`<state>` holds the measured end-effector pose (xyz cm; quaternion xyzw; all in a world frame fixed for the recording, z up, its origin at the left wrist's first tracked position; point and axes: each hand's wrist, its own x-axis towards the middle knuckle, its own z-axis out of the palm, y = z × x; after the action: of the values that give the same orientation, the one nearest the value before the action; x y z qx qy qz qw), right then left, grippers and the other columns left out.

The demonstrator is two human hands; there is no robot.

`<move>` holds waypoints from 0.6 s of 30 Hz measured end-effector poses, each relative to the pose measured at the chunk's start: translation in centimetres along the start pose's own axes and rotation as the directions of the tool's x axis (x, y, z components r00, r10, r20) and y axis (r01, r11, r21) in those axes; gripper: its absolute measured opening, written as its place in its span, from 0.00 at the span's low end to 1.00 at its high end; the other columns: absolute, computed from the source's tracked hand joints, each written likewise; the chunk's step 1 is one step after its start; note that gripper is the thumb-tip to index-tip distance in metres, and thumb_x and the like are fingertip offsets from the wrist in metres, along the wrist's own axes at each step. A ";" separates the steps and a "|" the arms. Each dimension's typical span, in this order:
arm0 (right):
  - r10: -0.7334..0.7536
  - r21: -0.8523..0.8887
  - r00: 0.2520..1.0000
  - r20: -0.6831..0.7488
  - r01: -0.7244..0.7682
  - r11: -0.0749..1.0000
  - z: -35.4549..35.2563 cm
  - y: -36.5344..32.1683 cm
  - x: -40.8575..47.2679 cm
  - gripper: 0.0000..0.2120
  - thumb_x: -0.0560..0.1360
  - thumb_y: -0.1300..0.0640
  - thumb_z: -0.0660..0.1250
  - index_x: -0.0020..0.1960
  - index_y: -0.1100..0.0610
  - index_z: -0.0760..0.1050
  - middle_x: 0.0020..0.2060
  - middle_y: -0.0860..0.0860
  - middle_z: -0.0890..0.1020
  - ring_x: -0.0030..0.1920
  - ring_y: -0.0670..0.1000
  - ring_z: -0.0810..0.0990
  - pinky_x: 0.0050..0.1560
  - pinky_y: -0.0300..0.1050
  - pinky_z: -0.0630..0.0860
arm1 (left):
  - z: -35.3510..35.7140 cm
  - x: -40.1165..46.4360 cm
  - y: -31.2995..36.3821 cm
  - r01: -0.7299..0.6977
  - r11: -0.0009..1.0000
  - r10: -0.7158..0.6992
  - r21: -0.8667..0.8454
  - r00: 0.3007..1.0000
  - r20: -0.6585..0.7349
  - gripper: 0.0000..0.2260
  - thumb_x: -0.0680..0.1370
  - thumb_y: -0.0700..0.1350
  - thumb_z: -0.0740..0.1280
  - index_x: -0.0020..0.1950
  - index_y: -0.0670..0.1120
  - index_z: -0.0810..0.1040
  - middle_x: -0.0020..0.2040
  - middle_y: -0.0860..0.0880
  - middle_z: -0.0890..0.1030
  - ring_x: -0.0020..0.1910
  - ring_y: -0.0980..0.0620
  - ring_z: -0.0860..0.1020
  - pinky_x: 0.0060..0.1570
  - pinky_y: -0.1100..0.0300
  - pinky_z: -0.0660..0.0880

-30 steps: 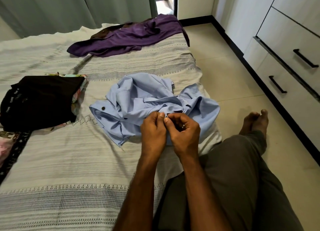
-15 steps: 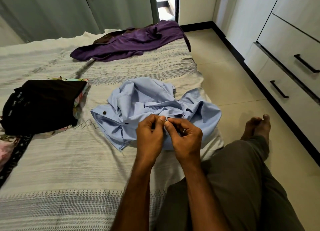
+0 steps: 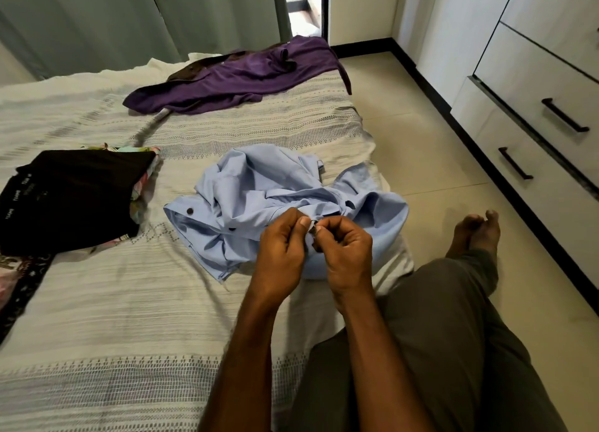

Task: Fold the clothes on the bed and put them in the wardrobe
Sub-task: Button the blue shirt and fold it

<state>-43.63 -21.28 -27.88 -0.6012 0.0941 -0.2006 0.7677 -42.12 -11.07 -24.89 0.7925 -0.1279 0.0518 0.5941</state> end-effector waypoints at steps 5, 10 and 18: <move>0.007 0.126 0.997 0.070 -0.016 0.992 -0.1 -0.1 -0.2 0.02 0.78 0.66 0.69 0.48 0.65 0.80 0.36 0.51 0.83 0.38 0.49 0.81 0.42 0.41 0.80 | 1.0 0.1 0.6 0.079 0.997 -0.078 0.007 0.990 -0.116 0.16 0.84 0.38 0.62 0.37 0.46 0.68 0.30 0.55 0.68 0.30 0.60 0.68 0.33 0.68 0.66; 0.041 0.114 0.998 0.057 -0.047 0.992 -0.1 0.1 0.2 0.07 0.77 0.69 0.69 0.47 0.58 0.81 0.39 0.49 0.85 0.42 0.48 0.82 0.47 0.42 0.80 | 1.0 0.8 0.7 0.178 0.983 -0.182 -0.051 0.978 -0.104 0.15 0.84 0.42 0.63 0.37 0.41 0.71 0.30 0.52 0.69 0.30 0.59 0.67 0.32 0.65 0.66; 0.132 0.137 0.987 -0.094 -0.119 0.983 0.1 -0.1 0.4 0.07 0.77 0.66 0.70 0.47 0.55 0.81 0.38 0.47 0.86 0.42 0.45 0.83 0.46 0.39 0.79 | 0.2 0.4 -0.5 0.051 0.996 -0.052 0.077 0.999 0.007 0.09 0.81 0.43 0.68 0.41 0.46 0.77 0.34 0.55 0.77 0.35 0.59 0.76 0.38 0.62 0.72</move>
<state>-43.25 -21.43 -27.70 -0.5313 0.1577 -0.1882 0.8108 -41.58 -11.18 -25.35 0.8179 -0.1080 0.0377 0.5638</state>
